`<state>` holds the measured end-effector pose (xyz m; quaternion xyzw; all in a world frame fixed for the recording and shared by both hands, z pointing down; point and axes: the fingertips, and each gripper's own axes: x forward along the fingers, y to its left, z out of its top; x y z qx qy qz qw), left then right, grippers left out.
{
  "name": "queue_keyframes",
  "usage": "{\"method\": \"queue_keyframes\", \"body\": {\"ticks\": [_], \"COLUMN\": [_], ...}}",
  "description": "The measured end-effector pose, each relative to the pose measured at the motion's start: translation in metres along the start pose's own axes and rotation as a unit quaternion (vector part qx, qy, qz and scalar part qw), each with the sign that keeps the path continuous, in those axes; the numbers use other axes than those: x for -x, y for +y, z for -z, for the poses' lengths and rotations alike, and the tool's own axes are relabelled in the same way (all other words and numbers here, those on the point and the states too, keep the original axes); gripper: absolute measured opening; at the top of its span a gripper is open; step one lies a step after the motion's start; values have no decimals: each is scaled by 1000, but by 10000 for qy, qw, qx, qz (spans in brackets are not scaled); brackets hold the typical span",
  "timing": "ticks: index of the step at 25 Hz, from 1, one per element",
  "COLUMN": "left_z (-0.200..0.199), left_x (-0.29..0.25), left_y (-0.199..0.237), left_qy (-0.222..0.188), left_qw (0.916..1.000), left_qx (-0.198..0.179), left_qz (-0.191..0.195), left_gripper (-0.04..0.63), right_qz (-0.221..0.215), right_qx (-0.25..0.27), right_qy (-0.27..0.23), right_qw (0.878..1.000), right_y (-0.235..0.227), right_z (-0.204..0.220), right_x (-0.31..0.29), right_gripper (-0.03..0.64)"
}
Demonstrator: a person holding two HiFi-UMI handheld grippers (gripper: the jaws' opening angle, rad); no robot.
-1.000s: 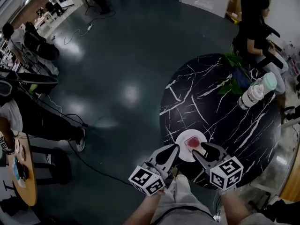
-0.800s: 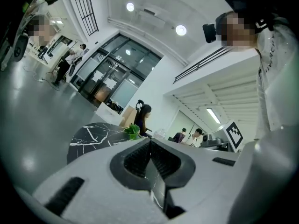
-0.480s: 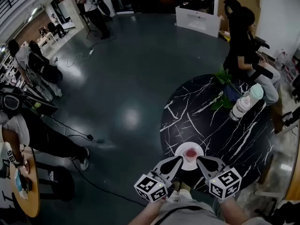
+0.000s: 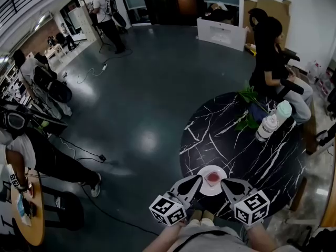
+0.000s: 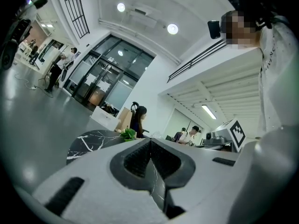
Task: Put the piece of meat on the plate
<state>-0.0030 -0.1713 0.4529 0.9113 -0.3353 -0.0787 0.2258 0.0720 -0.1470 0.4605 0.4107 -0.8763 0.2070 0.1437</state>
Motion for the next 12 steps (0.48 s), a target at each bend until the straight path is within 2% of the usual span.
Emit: {"method": "queue_keyframes", "body": {"ticks": [12], "left_z": [15], "left_x": [-3], "left_y": [5], "left_qy": [105], "left_qw": [9998], "left_qx": [151], "left_qz": [-30], "left_gripper": [9], "right_qz": [55], "right_qx": [-386], "right_qy": [83], "right_qw": [9992], "right_y": [-11], "right_z": [16], "right_x": [0], "right_gripper": [12]}}
